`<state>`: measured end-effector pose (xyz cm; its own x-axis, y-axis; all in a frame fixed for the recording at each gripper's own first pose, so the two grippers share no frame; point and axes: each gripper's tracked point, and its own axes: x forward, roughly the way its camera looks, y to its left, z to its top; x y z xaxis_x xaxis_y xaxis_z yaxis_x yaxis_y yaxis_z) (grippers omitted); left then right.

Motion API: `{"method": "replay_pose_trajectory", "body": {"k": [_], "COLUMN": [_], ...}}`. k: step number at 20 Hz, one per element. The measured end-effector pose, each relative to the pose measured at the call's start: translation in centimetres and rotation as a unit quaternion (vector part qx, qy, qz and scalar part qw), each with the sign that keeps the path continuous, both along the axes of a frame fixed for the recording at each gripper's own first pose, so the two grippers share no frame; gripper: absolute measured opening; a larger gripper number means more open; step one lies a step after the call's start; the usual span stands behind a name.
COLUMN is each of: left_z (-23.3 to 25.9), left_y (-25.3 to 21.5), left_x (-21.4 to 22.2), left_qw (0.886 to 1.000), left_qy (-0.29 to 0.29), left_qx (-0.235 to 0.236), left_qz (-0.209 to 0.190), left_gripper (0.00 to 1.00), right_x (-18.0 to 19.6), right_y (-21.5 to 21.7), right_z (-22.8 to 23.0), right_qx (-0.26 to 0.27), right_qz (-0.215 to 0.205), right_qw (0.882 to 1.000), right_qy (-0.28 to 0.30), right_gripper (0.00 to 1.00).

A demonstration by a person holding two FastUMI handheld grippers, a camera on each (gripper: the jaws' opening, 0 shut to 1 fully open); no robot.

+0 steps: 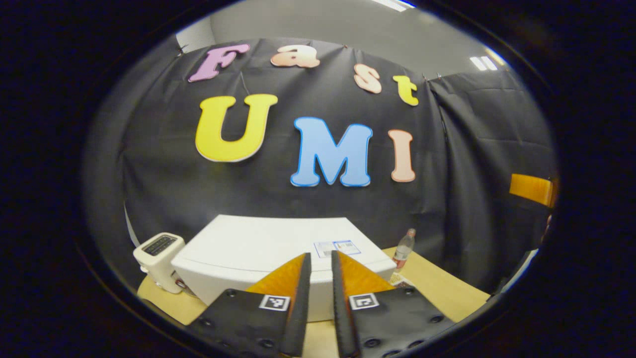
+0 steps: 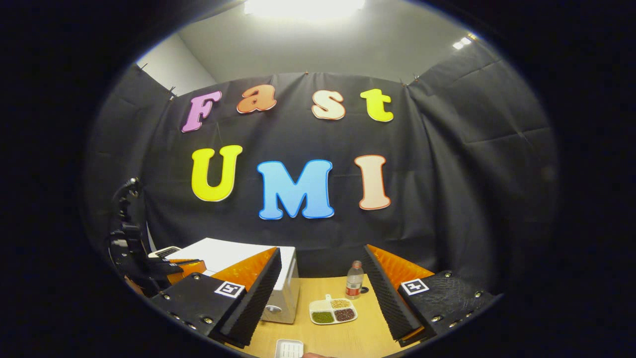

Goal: Open the microwave oven with the left hand, put the food in, and close the microwave oven.

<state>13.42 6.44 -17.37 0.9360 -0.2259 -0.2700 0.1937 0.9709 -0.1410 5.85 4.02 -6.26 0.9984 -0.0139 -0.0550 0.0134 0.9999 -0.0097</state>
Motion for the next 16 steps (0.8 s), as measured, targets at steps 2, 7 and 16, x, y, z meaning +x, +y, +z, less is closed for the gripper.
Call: {"method": "replay_pose_trajectory", "body": {"k": [2,7,16], "left_z": [4.5,11.1,12.5], "left_y": [2.8,7.1,12.5], "left_x": [-1.3,-2.8,-4.5], "left_qw": [0.999,0.995,0.995], "left_qy": [-0.036,-0.075,-0.091], "left_qx": [0.006,-0.015,0.015], "left_qz": [0.019,0.063,0.045], "left_gripper": [0.62,0.96,0.97], "right_x": [0.7,1.1,0.4], "right_y": [1.6,4.9,9.9], "right_z": [0.4,1.9,3.9], "right_qx": [0.004,-0.001,-0.008], "right_qz": [0.018,0.038,0.029], "right_qw": [1.0,0.999,0.999], "right_qy": [0.001,0.001,-0.013], "right_gripper": [0.98,0.98,0.98]}}
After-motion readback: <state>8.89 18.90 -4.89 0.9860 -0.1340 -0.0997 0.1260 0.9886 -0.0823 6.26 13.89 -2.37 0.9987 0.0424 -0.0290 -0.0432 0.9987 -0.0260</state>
